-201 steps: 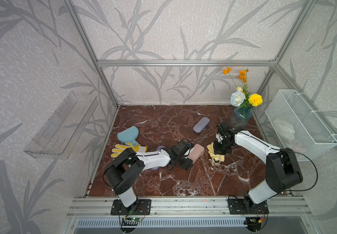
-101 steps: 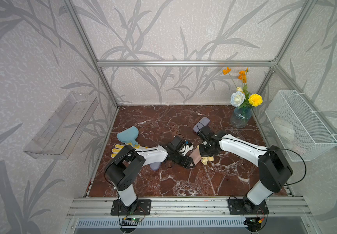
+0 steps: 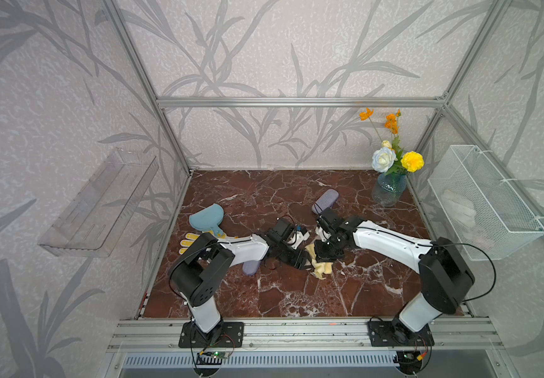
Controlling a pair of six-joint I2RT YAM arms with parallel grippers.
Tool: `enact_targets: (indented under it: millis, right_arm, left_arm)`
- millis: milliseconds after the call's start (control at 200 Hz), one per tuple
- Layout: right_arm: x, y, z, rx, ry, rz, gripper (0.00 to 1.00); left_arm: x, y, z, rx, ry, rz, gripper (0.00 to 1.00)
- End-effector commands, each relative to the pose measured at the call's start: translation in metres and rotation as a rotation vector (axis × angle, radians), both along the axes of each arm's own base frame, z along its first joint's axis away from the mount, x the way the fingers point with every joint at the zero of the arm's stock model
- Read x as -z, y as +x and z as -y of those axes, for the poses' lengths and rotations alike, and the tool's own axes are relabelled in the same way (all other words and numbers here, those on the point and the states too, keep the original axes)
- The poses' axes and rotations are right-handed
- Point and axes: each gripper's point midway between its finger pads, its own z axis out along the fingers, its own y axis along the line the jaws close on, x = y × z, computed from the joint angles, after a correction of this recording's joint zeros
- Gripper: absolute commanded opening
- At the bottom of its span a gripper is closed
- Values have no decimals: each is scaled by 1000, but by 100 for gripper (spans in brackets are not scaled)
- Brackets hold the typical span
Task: Wipe the eyeglass case
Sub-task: Wipe the dirt from the eyeglass case, then place the eyeglass case at the center of the board.
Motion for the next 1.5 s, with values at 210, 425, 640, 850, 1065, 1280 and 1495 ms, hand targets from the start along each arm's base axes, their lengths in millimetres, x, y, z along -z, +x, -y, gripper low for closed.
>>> enact_targets:
  millis: [210, 425, 640, 850, 1065, 1280, 1495]
  right_arm:
    - [1, 12, -9, -80, -40, 100, 0]
    - [-25, -45, -60, -127, 173, 41, 0]
    - [-12, 24, -27, -26, 100, 117, 0]
    - [-5, 108, 26, 57, -40, 203, 0]
    - [-13, 128, 78, 120, -202, 261, 0]
    - [-46, 95, 112, 108, -297, 313, 0]
    - [-26, 44, 110, 136, -211, 166, 0]
  left_arm:
    - [15, -33, -2, 55, 0, -128, 0]
    - [17, -32, 0, 57, -6, -135, 0]
    - [16, -34, -1, 57, -2, -138, 0]
    - [16, -39, -3, 65, -4, -143, 0]
    - [20, -37, -7, 47, 26, -141, 0]
    - [25, -22, -19, -51, 147, -129, 12]
    - [30, -27, -19, -75, 328, -117, 38]
